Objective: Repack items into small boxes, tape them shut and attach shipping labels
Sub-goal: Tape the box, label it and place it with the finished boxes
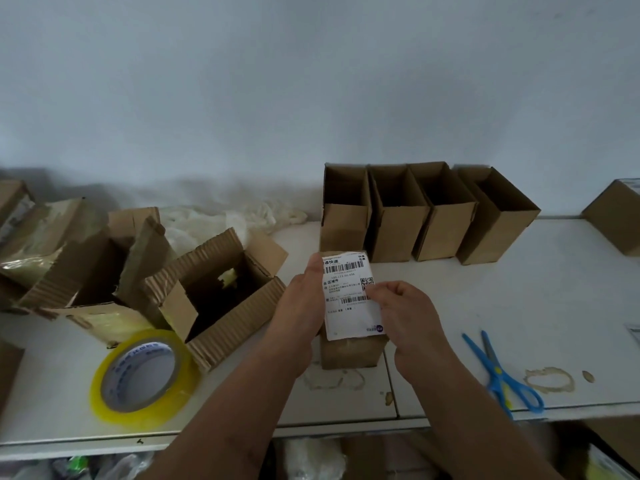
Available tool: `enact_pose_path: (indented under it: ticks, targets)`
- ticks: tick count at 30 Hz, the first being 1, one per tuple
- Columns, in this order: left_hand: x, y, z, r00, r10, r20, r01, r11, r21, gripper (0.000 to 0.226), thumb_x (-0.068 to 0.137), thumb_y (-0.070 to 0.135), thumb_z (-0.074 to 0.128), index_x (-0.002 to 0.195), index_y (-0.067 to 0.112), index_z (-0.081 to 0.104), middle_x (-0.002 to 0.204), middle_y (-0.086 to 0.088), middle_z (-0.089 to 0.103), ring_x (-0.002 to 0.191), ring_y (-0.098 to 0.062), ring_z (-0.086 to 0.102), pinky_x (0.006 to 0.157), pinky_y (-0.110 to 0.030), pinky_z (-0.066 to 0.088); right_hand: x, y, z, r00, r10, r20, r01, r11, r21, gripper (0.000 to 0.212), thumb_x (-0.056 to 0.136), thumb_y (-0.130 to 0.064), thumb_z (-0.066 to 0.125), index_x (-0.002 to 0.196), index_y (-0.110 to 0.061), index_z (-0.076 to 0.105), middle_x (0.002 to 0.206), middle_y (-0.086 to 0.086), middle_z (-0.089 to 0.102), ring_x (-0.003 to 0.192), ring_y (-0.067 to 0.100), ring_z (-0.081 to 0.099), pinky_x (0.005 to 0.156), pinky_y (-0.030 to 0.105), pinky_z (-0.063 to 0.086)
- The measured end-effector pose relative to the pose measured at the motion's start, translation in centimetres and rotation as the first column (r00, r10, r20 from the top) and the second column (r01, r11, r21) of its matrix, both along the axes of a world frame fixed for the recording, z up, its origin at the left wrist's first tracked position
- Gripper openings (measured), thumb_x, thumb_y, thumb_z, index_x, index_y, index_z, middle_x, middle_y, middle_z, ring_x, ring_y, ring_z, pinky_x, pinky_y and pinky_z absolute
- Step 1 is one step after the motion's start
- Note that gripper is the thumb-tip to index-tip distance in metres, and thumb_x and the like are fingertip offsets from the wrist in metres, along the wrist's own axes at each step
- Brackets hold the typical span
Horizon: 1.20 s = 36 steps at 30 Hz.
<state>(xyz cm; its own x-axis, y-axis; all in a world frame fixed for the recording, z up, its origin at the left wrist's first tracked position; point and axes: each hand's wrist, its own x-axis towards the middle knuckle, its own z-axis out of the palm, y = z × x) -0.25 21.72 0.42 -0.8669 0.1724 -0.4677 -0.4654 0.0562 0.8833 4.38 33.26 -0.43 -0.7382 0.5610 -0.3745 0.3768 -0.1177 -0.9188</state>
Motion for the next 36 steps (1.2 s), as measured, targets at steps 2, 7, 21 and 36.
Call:
enact_pose_path:
  ticks: [2,7,21,36]
  targets:
    - [0.5,-0.2,0.0,1.0,-0.017,-0.003,0.017,1.0,-0.019,0.048,0.099,0.06,0.033,0.092,0.028,0.069,0.075,0.008,0.074,0.082,-0.014,0.069,0.087,-0.04,0.054,0.5,0.1,-0.2,1.0,0.016,0.015,-0.016,1.0,0.013,0.009,0.096,-0.019,0.06,0.09,-0.012,0.062,0.082,-0.001,0.067,0.063,0.006,0.062,0.039,0.012,0.042]
    - [0.9,-0.4,-0.5,0.998,-0.052,-0.021,0.05,0.994,-0.093,0.045,0.099,0.059,0.034,0.114,0.026,0.059,0.099,0.008,0.066,0.089,-0.009,0.062,0.076,-0.034,0.051,1.2,0.3,-0.6,0.998,0.026,0.054,-0.03,0.996,0.078,0.01,0.097,-0.022,0.059,0.091,-0.015,0.06,0.085,-0.004,0.065,0.07,0.006,0.06,0.042,0.011,0.041]
    - [0.8,-0.1,-1.2,0.984,-0.117,-0.131,0.079,0.961,-0.267,0.024,0.104,0.043,0.038,0.109,0.025,0.052,0.101,0.003,0.064,0.088,-0.013,0.065,0.063,-0.027,0.052,1.1,0.2,-1.4,0.995,0.022,0.102,-0.039,0.985,0.171,0.011,0.093,-0.022,0.061,0.091,-0.016,0.052,0.091,0.0,0.063,0.08,0.012,0.064,0.066,0.028,0.057]
    - [1.1,-0.9,-1.1,0.968,-0.207,-0.142,0.167,0.953,-0.253,0.03,0.103,0.046,0.04,0.12,0.026,0.054,0.1,0.012,0.062,0.083,0.0,0.059,0.057,-0.017,0.042,-1.6,1.3,-0.4,0.985,0.092,0.147,-0.129,0.957,0.261,0.055,0.087,-0.051,0.058,0.128,-0.018,0.04,0.12,0.004,0.059,0.097,0.019,0.064,0.085,0.042,0.056]
